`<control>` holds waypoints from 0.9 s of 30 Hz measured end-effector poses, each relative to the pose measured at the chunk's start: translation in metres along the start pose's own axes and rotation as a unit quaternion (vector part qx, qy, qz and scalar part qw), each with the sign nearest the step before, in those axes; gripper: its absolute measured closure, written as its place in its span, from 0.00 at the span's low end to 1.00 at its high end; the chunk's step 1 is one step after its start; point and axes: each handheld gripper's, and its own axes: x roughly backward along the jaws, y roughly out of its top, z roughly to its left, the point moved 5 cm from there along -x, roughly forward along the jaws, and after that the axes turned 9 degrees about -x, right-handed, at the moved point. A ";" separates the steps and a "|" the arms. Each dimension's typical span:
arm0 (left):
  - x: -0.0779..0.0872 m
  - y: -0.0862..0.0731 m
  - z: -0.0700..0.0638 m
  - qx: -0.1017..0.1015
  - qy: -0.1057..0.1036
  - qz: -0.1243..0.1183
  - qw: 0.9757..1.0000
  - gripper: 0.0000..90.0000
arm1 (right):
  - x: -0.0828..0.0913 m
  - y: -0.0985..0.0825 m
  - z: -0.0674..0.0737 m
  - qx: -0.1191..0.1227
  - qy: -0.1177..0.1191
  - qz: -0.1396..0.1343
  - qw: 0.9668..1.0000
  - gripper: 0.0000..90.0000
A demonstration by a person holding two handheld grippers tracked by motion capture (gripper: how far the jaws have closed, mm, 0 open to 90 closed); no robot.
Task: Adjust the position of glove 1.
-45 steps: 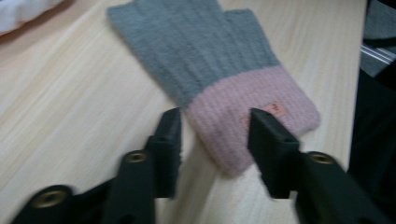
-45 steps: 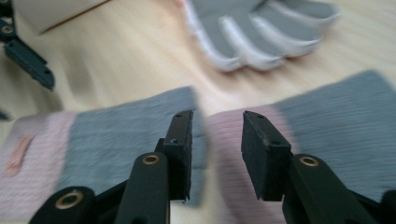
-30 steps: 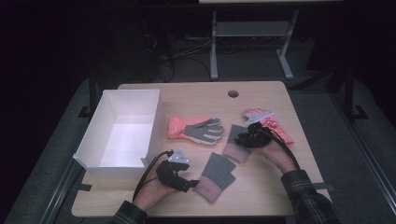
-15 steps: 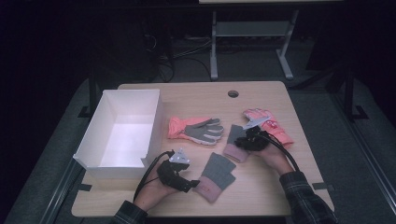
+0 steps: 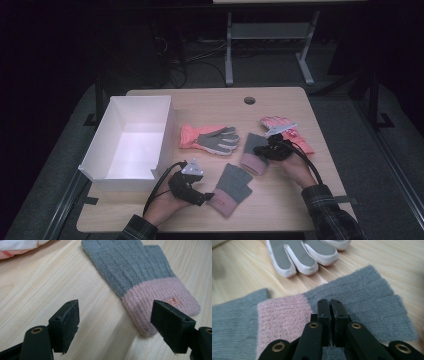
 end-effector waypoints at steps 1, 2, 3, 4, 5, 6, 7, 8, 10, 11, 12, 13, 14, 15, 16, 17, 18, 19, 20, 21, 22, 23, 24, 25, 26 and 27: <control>0.000 0.000 0.000 0.000 0.000 0.000 1.000 0.25 | 0.003 0.001 0.003 0.003 -0.001 -0.006 1.000 0.97; 0.001 0.000 0.000 0.000 0.000 -0.001 1.000 0.25 | 0.006 0.002 0.005 0.003 0.000 -0.007 1.000 0.97; 0.001 0.000 0.000 0.001 0.000 -0.002 1.000 0.25 | 0.008 0.002 0.006 0.005 0.001 -0.007 1.000 0.96; 0.001 0.001 0.000 0.001 -0.001 -0.002 1.000 0.25 | 0.011 0.002 0.008 0.005 0.002 -0.011 1.000 0.96; 0.001 0.001 0.000 0.001 -0.001 -0.002 1.000 0.25 | 0.014 0.002 0.010 0.006 0.004 -0.015 1.000 0.96; 0.001 0.001 -0.001 0.005 0.000 -0.006 1.000 0.25 | 0.017 0.002 0.013 0.004 0.007 -0.017 1.000 0.96; 0.001 0.001 -0.001 0.004 0.001 -0.006 1.000 0.25 | 0.022 0.001 0.017 0.007 0.005 -0.020 1.000 0.96; 0.001 0.001 -0.001 0.003 0.001 -0.007 1.000 0.25 | 0.025 0.000 0.019 0.006 0.004 -0.020 1.000 0.96; 0.001 0.001 0.000 0.001 0.001 -0.003 1.000 0.25 | 0.031 -0.001 0.025 0.009 0.008 -0.028 1.000 0.96; 0.001 0.001 0.000 0.002 0.001 -0.003 1.000 0.25 | 0.034 -0.002 0.029 0.008 0.007 -0.031 0.999 0.96; 0.001 0.001 0.000 0.001 0.001 -0.003 1.000 0.25 | 0.035 -0.003 0.032 0.013 0.008 -0.032 0.999 0.96; 0.002 0.001 0.000 -0.001 0.002 -0.003 1.000 0.25 | 0.037 -0.004 0.035 0.014 0.009 -0.031 0.999 0.96; 0.002 0.001 0.000 -0.001 0.003 -0.005 1.000 0.25 | 0.038 -0.006 0.040 0.014 0.009 -0.028 0.999 0.96; 0.002 0.001 0.001 -0.004 0.005 -0.005 1.000 0.25 | 0.039 -0.008 0.043 0.016 0.010 -0.028 0.999 0.96; 0.002 0.002 0.001 -0.003 0.006 -0.005 1.000 0.25 | 0.040 -0.009 0.047 0.019 0.013 -0.029 0.999 0.96; 0.002 0.002 0.001 0.001 0.005 -0.008 1.000 0.25 | 0.041 -0.011 0.051 0.018 0.017 -0.029 0.999 0.96; 0.002 0.002 0.000 0.006 0.003 -0.009 1.000 0.24 | 0.042 -0.012 0.056 0.019 0.019 -0.029 0.999 0.96; 0.002 0.002 0.000 0.003 0.002 -0.006 1.000 0.24 | 0.042 -0.014 0.060 0.026 0.022 -0.029 0.999 0.96; 0.003 0.001 -0.001 0.004 0.003 -0.006 1.000 0.23 | 0.043 -0.016 0.065 0.025 0.025 -0.026 0.999 0.96; 0.004 0.001 -0.002 0.002 0.001 -0.008 1.000 0.23 | 0.043 -0.017 0.070 0.027 0.027 -0.024 0.999 0.96; 0.006 0.002 -0.004 0.000 0.001 -0.011 1.000 0.22 | 0.043 -0.018 0.073 0.030 0.028 -0.023 0.999 0.96; 0.007 0.002 -0.005 -0.002 0.000 -0.009 1.000 0.22 | 0.043 -0.020 0.078 0.033 0.029 -0.022 0.999 0.96; 0.009 0.002 -0.007 -0.005 0.000 -0.012 1.000 0.21 | 0.043 -0.020 0.081 0.031 0.030 -0.023 0.999 0.96; 0.011 0.001 -0.009 -0.013 -0.001 -0.011 1.000 0.21 | 0.043 -0.021 0.083 0.033 0.031 -0.024 0.999 0.96; 0.012 0.000 -0.012 -0.017 -0.002 -0.009 1.000 0.21 | 0.043 -0.021 0.087 0.031 0.031 -0.024 0.999 0.96; 0.012 -0.001 -0.014 -0.017 -0.002 -0.008 1.000 0.20 | 0.043 -0.021 0.090 0.026 0.035 -0.026 0.999 0.96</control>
